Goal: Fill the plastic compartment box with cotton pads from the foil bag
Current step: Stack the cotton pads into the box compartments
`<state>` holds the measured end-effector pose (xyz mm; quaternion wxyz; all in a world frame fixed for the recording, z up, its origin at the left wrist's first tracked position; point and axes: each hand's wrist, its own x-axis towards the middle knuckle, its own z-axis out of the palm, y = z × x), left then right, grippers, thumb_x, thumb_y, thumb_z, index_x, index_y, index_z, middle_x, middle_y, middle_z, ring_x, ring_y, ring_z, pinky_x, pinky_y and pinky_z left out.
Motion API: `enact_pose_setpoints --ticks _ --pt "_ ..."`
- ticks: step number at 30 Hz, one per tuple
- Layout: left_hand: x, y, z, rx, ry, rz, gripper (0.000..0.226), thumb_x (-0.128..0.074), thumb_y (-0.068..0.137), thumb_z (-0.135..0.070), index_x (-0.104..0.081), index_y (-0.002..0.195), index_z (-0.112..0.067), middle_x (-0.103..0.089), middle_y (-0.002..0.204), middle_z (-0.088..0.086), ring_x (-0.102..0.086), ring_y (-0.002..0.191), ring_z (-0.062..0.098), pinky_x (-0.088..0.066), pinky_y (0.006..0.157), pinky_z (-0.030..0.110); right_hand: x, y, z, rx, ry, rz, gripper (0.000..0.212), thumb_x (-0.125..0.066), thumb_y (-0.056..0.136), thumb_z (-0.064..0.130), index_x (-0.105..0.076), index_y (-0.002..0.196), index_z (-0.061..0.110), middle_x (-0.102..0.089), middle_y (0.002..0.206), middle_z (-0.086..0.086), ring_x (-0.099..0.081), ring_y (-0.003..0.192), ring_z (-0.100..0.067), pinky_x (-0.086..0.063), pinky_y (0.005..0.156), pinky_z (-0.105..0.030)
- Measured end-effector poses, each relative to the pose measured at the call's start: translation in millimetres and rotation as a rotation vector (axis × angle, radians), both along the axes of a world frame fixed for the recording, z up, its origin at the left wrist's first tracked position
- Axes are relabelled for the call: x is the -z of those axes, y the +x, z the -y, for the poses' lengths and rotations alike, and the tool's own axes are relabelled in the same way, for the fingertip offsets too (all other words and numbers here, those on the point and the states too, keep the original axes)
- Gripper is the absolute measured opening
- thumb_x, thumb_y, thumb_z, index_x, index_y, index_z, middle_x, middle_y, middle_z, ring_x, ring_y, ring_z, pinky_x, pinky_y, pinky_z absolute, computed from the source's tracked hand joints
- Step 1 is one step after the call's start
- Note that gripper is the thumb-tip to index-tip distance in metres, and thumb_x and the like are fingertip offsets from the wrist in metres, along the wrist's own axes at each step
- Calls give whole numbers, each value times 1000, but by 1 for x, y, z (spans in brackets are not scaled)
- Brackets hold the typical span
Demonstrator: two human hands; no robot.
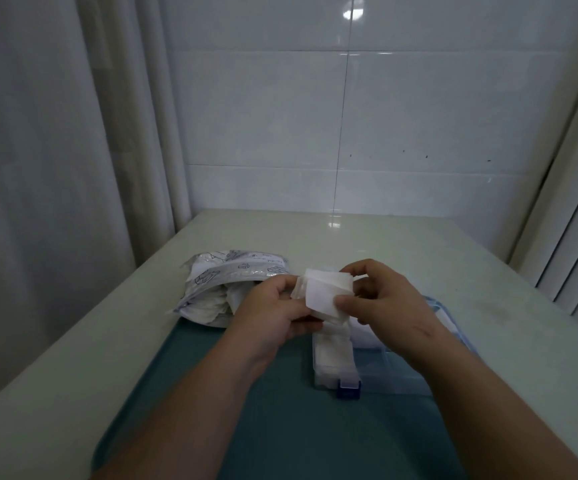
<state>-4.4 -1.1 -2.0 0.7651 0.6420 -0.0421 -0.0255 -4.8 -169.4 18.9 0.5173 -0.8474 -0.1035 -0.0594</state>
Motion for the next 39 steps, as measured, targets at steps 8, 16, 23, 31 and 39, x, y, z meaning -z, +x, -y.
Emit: enact_pose_setpoints --ticks 8,16,23,31,39 --pt "-4 3 1 -138 -81 -50 29 -48 89 -7 -76 92 -14 -75 94 10 -69 87 23 -55 79 36 2 2 2 -8 -14 -1 29 -71 83 14 -54 99 32 -65 94 7 -65 85 -11 -57 72 -25" --pt "-1 -9 27 -320 272 45 27 -46 100 -33 -66 99 -15 -62 89 -7 -54 78 10 -40 62 23 5 1 -1 -5 -180 5 35 -83 70 19 -59 93 30 -67 90 9 -65 78 -10 -60 70 -31" --pt "3 -7 28 -330 303 36 23 -48 98 -20 -67 91 -8 -62 83 3 -53 75 16 -39 63 30 -1 -6 0 -105 -264 115 21 -71 84 24 -61 86 42 -62 81 25 -56 60 5 -43 54 -8" --pt "-2 -10 31 -312 270 -19 21 -47 95 -20 -64 83 -14 -59 81 -1 -50 70 10 -35 56 26 1 -6 3 -134 -382 66 34 -77 78 29 -52 89 50 -61 93 22 -60 68 1 -53 66 -22" --pt "-4 -10 30 -371 205 24 32 -44 101 -34 -67 94 -13 -62 80 -4 -54 69 7 -41 54 18 2 -4 1 -109 -356 75 31 -62 92 30 -42 104 50 -62 101 13 -66 75 -5 -60 73 -30"
